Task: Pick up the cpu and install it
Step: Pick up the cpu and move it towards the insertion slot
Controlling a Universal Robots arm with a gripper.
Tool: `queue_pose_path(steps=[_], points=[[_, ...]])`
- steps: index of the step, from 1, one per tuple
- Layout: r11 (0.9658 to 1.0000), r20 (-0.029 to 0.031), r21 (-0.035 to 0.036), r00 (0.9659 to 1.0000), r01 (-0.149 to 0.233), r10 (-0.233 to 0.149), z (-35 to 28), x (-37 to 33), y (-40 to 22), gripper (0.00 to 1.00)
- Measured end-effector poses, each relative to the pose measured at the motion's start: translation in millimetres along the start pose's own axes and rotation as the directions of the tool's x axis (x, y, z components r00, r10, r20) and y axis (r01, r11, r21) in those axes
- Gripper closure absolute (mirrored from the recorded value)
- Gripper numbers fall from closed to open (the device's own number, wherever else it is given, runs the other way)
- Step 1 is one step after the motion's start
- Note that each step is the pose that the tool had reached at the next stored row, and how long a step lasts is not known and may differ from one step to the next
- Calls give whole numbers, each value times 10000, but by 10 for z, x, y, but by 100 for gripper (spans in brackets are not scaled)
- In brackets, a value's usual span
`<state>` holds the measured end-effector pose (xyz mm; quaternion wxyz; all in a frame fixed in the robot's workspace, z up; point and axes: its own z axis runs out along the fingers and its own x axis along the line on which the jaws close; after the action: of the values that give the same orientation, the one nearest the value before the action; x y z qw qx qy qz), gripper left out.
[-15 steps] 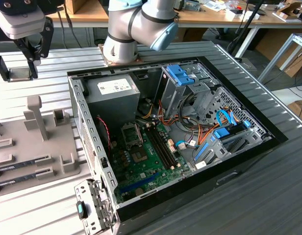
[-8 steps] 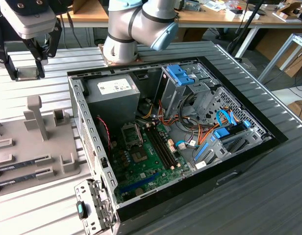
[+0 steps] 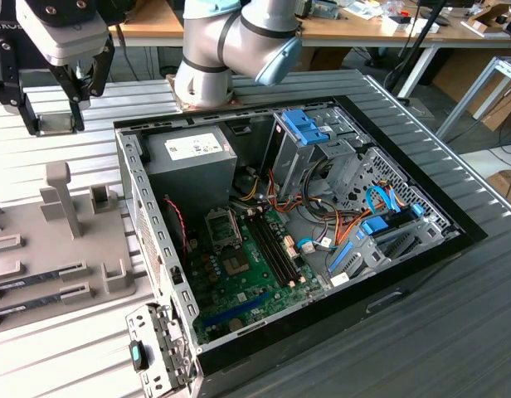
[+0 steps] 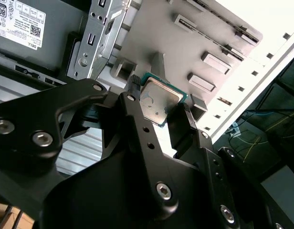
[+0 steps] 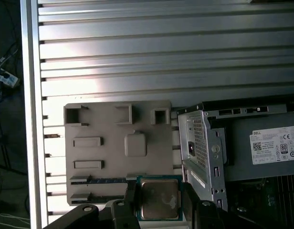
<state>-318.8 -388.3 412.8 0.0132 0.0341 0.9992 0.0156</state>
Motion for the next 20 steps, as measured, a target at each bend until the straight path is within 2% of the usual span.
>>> queue_pose_path(steps=[20], points=[[10000, 0, 8, 10000, 0, 0, 15, -291, 20, 53]])
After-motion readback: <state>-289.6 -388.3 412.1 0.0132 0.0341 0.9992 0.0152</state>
